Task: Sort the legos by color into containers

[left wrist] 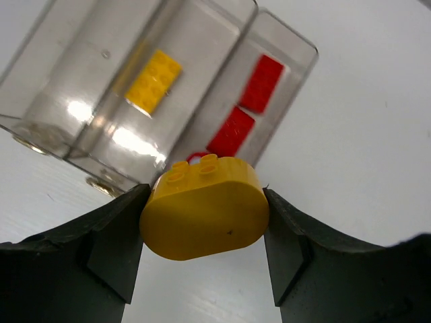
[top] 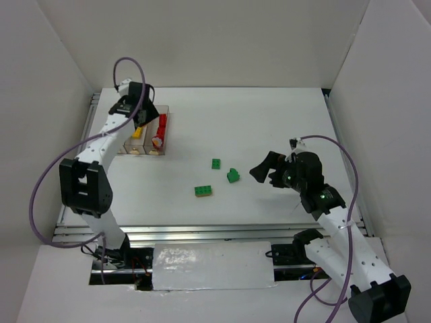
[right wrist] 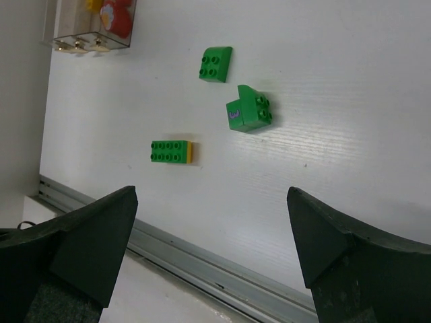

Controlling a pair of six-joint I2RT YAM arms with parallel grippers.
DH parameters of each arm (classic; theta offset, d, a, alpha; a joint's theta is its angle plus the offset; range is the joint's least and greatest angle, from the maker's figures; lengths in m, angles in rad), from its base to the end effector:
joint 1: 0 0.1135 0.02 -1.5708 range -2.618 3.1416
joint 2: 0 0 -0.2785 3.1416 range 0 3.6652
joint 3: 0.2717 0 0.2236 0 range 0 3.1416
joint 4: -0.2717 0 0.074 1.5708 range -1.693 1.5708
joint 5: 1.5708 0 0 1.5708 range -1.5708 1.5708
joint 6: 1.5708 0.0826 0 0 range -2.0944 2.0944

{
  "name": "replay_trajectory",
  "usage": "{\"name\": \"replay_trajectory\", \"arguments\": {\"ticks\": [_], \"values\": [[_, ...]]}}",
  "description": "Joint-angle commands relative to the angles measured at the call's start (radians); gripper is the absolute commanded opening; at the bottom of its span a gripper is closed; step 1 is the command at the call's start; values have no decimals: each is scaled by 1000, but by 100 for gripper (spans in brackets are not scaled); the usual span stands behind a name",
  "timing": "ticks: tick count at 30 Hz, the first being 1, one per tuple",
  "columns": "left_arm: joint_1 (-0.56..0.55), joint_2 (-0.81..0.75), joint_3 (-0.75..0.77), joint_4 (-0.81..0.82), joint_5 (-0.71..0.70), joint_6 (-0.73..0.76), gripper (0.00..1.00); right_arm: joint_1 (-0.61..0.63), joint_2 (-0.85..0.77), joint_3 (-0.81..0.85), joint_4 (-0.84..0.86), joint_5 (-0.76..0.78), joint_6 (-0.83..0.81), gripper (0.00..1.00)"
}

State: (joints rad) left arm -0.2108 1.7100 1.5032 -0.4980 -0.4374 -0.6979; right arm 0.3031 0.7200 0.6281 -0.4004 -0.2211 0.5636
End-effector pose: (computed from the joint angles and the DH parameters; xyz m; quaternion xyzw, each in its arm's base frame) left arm 0.3937 -0.0485 0.3074 -0.3020 0.8380 -0.0028 0.4545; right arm 0.1538 0.0671 0.2641 0.0546 0.8530 0.3002 0.4234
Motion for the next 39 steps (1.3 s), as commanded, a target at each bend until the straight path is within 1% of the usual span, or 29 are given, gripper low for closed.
{"name": "replay_trajectory", "arguments": {"ticks": [1, 2, 4, 6, 7, 8, 12, 13, 15, 16, 18, 19, 20, 21, 22, 25, 29, 30, 32, 33, 34, 35, 36, 37, 38, 39], "values": [[69, 127, 155, -43, -31, -130, 0, -4, 10, -5, 67, -29, -8, 100], [86, 158, 223, -71, -32, -140, 0, -2, 15, -5, 69, -32, -10, 100], [122, 244, 285, -96, -26, -153, 1, -2, 18, -5, 68, -40, -14, 100], [139, 289, 365, -129, -52, -166, 5, -1, 19, -5, 61, -41, -21, 100], [145, 324, 385, -138, -58, -172, 10, -4, 19, -5, 61, -40, -24, 100], [151, 335, 403, -145, -64, -186, 12, -2, 16, -8, 61, -35, -25, 100], [185, 364, 391, -110, -47, -196, 25, -2, 18, -13, 66, -43, -28, 100], [189, 373, 391, -102, -31, -187, 35, -1, 19, -11, 66, -46, -30, 100], [195, 382, 402, -100, -24, -184, 47, -2, 24, -10, 67, -49, -30, 100], [195, 390, 405, -100, -17, -175, 62, -1, 25, -10, 69, -52, -31, 100], [197, 389, 407, -96, -8, -169, 73, -1, 30, -8, 72, -55, -30, 100], [197, 385, 402, -87, -4, -164, 81, -1, 32, -7, 72, -55, -30, 100], [198, 382, 393, -83, 0, -163, 85, -2, 33, -7, 72, -55, -30, 100], [198, 375, 388, -80, 3, -157, 95, -2, 35, -5, 74, -55, -30, 100], [198, 372, 387, -80, 3, -160, 99, -1, 35, -7, 72, -57, -28, 100], [205, 353, 358, -60, 26, -150, 100, -2, 35, -4, 69, -57, -28, 100], [203, 309, 347, -96, 57, -131, 100, -2, 48, -11, 86, -80, -27, 100], [196, 253, 327, -91, 66, -117, 100, -1, 59, -11, 92, -87, -24, 100], [170, 165, 203, -50, 57, -94, 99, 33, 113, -4, 103, -71, -15, 100], [131, 60, 152, -7, 25, -83, 100, 62, 134, 4, 103, -43, -11, 99], [111, 1, 103, 13, 7, -77, 100, 100, 159, 18, 95, -2, -11, 100], [73, -54, -3, 38, 0, -68, 99, 198, 217, 56, 86, 105, -10, 100], [58, -172, -55, 59, -4, -61, 100, 247, 251, 79, 78, 152, -14, 100], [44, -237, -154, 74, 0, -54, 99, 284, 330, 131, 62, 181, -21, 100], [10, -294, -199, 94, 14, -36, 99, 335, 369, 159, 55, 198, -24, 100], [-1, -410, -242, 108, 28, -19, 99, 361, 409, 180, 52, 233, -21, 100]]}}
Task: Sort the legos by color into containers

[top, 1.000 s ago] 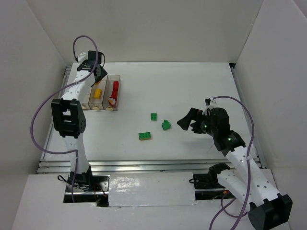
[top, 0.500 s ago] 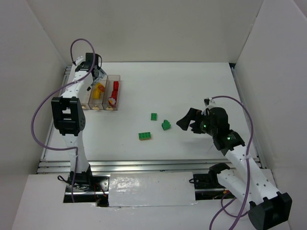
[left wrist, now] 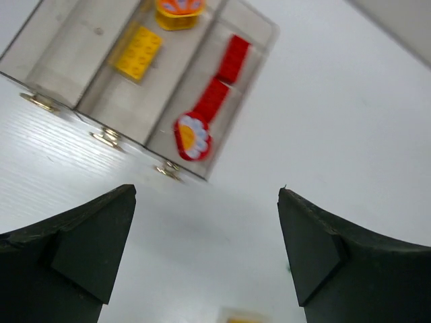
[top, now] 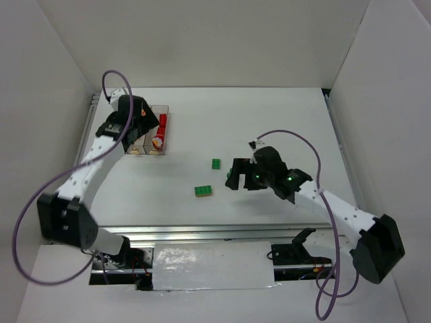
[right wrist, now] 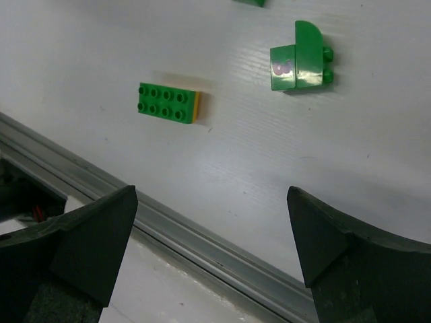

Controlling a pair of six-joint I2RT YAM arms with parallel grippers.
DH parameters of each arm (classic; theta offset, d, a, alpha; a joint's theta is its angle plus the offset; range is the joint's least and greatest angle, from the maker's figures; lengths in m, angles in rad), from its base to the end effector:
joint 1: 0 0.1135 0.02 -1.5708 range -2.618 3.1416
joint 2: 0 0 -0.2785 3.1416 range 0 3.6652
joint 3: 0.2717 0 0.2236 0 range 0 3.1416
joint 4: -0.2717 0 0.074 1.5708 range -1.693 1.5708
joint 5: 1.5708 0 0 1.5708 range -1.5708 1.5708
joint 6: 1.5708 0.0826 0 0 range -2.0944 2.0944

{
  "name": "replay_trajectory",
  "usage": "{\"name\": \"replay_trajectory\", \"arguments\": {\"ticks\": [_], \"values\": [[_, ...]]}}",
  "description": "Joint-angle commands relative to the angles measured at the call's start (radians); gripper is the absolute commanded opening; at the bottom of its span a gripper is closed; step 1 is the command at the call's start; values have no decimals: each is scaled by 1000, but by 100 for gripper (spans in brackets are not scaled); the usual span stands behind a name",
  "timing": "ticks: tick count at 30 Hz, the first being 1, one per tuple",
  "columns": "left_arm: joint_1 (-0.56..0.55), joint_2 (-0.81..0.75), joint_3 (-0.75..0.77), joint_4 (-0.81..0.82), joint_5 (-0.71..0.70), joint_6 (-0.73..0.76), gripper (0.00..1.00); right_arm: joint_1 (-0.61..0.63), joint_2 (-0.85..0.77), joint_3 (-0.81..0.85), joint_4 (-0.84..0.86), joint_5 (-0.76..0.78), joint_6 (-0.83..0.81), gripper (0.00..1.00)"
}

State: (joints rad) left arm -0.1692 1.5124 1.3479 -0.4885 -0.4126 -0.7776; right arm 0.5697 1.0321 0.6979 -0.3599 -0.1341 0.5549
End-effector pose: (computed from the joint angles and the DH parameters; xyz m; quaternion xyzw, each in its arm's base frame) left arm 0.3456 -0.0254 0.3245 -0.3494 0.8101 -0.0342 0.4696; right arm 0.1794 0.1280 0.2389 -0.0351 0.9032 0.2771 0.3259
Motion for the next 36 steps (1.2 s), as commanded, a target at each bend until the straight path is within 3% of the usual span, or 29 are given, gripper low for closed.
{"name": "replay_trajectory", "arguments": {"ticks": [1, 6, 9, 14, 17, 25, 32, 36], "values": [[-56, -268, -149, 84, 24, 78, 100, 119, 167, 148, 9, 187, 2, 100], [-93, -559, -279, 19, 141, 167, 99, 235, 385, 271, 7, 318, 37, 100], [-98, -654, -309, -60, 222, 262, 100, 297, 529, 370, 3, 315, -30, 100], [-99, -797, -398, -94, 348, 368, 100, 315, 618, 393, 102, 59, -327, 100], [-99, -845, -461, -81, 389, 406, 99, 326, 618, 410, 93, -113, -504, 100], [-98, -894, -527, -16, 503, 436, 100, 335, 766, 554, -62, -56, -777, 98], [-98, -894, -532, -12, 543, 454, 100, 334, 867, 633, -94, 19, -860, 96], [-98, -900, -533, -10, 546, 457, 99, 334, 918, 652, -142, 19, -862, 88]]}}
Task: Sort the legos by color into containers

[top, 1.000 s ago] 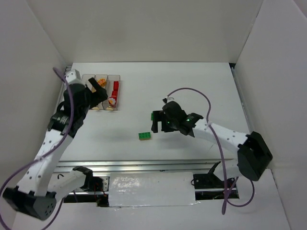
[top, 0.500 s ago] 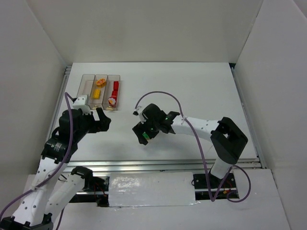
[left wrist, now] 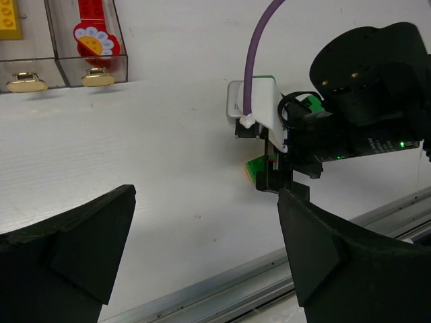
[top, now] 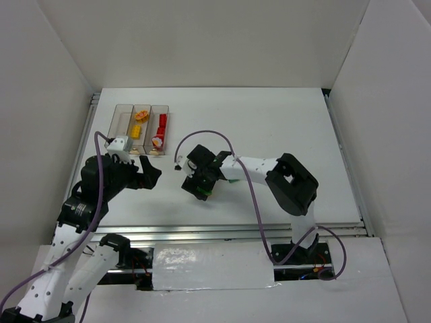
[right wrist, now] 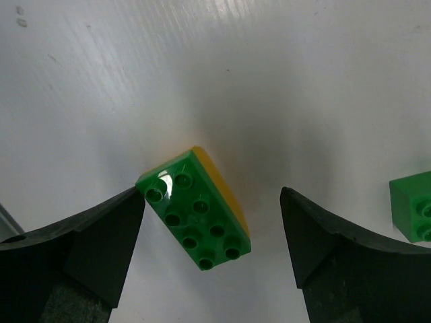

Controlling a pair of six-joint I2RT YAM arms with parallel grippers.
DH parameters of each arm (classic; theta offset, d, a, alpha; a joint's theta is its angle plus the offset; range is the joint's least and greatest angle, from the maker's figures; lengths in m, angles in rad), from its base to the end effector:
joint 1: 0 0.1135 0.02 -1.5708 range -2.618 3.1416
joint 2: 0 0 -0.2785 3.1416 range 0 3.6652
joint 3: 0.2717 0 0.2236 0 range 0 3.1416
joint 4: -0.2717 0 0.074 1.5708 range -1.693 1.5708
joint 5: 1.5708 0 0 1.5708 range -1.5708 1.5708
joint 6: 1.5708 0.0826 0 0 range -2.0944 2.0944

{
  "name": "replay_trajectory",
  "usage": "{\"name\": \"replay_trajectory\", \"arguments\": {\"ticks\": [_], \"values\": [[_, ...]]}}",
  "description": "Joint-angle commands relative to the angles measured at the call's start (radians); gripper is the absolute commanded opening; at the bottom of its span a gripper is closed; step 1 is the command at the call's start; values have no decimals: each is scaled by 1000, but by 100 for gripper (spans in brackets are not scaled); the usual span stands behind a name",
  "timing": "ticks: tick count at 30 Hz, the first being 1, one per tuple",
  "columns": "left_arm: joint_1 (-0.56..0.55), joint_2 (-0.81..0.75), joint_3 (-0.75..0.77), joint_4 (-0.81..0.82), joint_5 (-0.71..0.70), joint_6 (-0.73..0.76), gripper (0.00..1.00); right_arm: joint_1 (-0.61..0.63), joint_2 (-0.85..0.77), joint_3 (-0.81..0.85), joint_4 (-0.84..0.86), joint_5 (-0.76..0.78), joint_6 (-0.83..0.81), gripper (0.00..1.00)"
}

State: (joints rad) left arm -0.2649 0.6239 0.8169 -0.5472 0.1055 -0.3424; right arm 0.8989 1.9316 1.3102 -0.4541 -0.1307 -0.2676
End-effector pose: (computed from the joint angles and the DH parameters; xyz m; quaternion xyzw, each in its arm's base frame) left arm 0.1331 -0.0451 0.3223 -0.0016 0.8200 -0.2119 0.5316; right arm 0.2421 0.3217 0.1603 -0.5462 0.7987 0.1361 0.2129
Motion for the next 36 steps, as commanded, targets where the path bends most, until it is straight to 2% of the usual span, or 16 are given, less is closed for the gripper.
{"name": "replay_trajectory", "arguments": {"ticks": [1, 3, 5, 6, 8, 10, 11, 14, 16, 17, 21, 24, 25, 26, 32, 36], "values": [[-2, -15, -1, 50, 31, 20, 99, 5, 14, 28, -40, -3, -35, 87], [-2, -18, -2, 53, 39, 23, 100, 5, 0, -12, -5, -9, -19, 79], [-2, -12, -1, 52, 39, 22, 99, 5, 1, -20, 5, -1, -9, 60], [-2, -10, -1, 52, 39, 23, 100, 5, 6, -22, 12, 5, 7, 45], [-2, -10, -1, 50, 31, 19, 100, 5, 6, -22, 15, 11, 21, 36], [-2, -6, -1, 46, 11, 14, 100, 5, -5, -22, 28, 11, 63, 19], [-2, -3, 1, 46, 7, 10, 100, 5, -29, -31, 55, 26, 114, 0], [-2, 14, 7, 49, 19, -9, 100, 5, -126, -78, 116, -25, 215, 0], [-2, 25, 2, 64, 83, -15, 99, -8, -227, -141, 158, -55, 293, 0], [0, 25, -5, 81, 136, -18, 100, -18, -265, -167, 208, -128, 380, 0], [-2, 33, -61, 284, 576, -71, 100, -101, -462, -336, 402, -412, 589, 0], [-5, 31, -126, 450, 712, -173, 100, -164, -600, -474, 618, -599, 753, 0], [-5, 34, -143, 558, 761, -252, 99, -176, -650, -538, 682, -645, 833, 0], [-7, 39, -166, 611, 776, -285, 100, -181, -675, -560, 794, -676, 867, 0], [-39, 89, -196, 846, 820, -444, 96, -189, -772, -601, 936, -741, 961, 0], [-118, 135, -160, 807, 760, -409, 92, -189, -812, -615, 1031, -761, 1022, 0]]}}
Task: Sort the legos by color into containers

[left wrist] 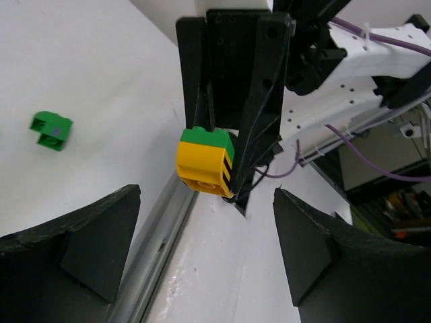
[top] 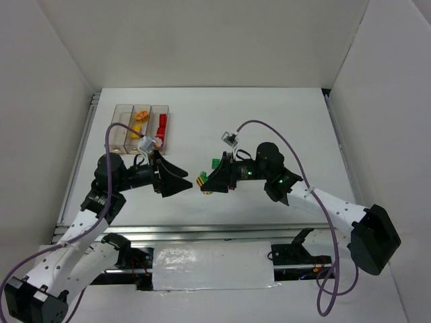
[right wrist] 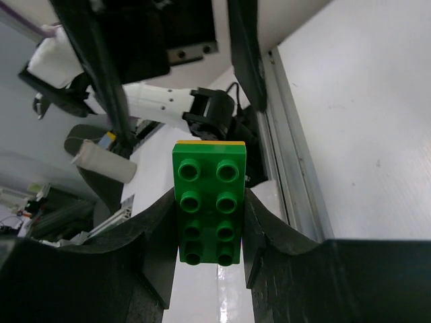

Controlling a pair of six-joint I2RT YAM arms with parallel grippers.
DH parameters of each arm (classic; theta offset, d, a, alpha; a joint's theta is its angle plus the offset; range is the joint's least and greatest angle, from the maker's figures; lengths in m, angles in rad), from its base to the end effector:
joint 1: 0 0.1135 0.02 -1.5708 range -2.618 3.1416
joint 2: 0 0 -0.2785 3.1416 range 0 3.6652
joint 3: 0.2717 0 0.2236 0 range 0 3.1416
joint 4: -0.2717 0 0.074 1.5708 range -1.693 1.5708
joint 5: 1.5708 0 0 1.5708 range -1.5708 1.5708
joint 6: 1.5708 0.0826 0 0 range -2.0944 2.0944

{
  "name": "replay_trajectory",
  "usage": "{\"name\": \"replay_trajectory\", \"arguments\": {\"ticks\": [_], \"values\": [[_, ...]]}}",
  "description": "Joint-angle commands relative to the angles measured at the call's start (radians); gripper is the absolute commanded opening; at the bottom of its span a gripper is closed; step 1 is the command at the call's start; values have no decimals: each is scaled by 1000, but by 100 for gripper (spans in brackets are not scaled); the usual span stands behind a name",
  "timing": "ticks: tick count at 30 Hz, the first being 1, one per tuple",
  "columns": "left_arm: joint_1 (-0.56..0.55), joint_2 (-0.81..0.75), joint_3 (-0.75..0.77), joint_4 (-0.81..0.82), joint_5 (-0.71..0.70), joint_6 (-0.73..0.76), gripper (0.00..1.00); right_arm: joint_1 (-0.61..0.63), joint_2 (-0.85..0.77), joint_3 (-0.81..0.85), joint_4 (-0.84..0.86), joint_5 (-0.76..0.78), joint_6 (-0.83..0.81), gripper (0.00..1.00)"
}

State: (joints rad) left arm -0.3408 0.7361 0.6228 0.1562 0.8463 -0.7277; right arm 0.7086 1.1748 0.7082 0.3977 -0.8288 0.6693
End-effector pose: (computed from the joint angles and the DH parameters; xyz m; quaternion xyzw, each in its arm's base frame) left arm 0.1330 -0.1128 0.3413 0.1697 0.6760 -0.5797 0.4220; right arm 0.1589 0.2164 0.3182 -0.2878 0.6636 0.6243 0.2950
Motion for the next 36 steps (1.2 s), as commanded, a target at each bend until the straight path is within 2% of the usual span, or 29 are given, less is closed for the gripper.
{"name": "replay_trajectory", "arguments": {"ticks": [1, 7, 18, 20, 21, 23, 24, 25, 26, 27, 28, 29, 30, 31, 36], "values": [[-55, 29, 41, 100, 13, -21, 90, 3, -64, -7, 184, -59, 88, 0], [-121, 78, 52, 151, -30, -33, 79, 5, -55, 13, 181, -76, 96, 0], [-153, 138, 77, 276, -38, -107, 77, 6, -44, 11, 152, -78, 64, 0], [-158, 144, 80, 284, -33, -108, 66, 8, -49, 8, 155, -75, 62, 0], [-159, 147, 84, 283, -33, -104, 53, 6, -52, 5, 153, -73, 61, 0], [-164, 149, 83, 278, -29, -101, 40, 6, -55, 5, 148, -67, 59, 0], [-165, 152, 80, 275, -26, -99, 21, 6, -58, 7, 141, -56, 59, 0], [-165, 152, 80, 275, -26, -99, 21, 6, -60, 7, 141, -56, 59, 0], [-165, 151, 78, 275, -24, -98, 6, 8, -60, 8, 138, -49, 59, 0], [-167, 151, 78, 273, -20, -98, 0, 6, -60, 8, 136, -47, 59, 2], [-167, 152, 75, 281, -15, -99, 0, 8, -57, 10, 136, -52, 64, 12], [-167, 152, 74, 289, -7, -96, 0, 8, -56, 7, 153, -58, 68, 61], [-167, 152, 74, 290, 5, -88, 0, 5, -56, 2, 164, -69, 73, 78], [-167, 152, 84, 269, 8, -75, 0, 2, -64, -6, 173, -78, 78, 88], [-167, 157, 107, 223, 53, -7, 0, -44, -107, -4, 133, -122, 64, 85]]}}
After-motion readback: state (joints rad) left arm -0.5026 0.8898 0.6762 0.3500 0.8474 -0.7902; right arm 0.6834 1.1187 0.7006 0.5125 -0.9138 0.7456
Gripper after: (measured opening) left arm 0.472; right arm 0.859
